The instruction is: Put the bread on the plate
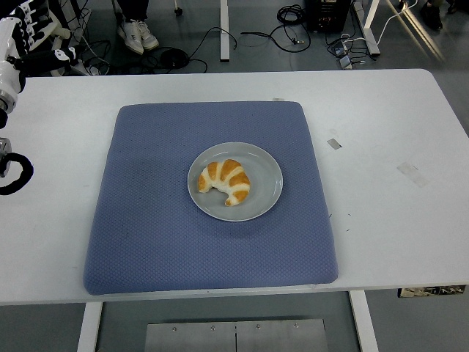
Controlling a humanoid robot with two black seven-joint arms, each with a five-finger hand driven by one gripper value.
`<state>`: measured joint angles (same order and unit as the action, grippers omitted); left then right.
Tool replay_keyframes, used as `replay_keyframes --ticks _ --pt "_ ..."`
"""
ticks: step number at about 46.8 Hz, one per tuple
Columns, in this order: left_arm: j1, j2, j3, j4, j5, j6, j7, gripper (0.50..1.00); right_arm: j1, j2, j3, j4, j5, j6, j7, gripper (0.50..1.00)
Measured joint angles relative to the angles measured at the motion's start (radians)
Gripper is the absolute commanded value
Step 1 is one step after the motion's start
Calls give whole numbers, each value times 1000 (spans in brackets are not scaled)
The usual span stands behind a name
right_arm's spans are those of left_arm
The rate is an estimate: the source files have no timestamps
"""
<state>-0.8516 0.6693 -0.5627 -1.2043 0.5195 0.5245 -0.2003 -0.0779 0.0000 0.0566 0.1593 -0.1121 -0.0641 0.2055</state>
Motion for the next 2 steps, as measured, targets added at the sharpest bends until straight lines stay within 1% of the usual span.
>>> replay_keyframes --ticks 2 --pt "1 -2 -1 1 0 0 0 916 2 0 0 0 0 0 0 1000"
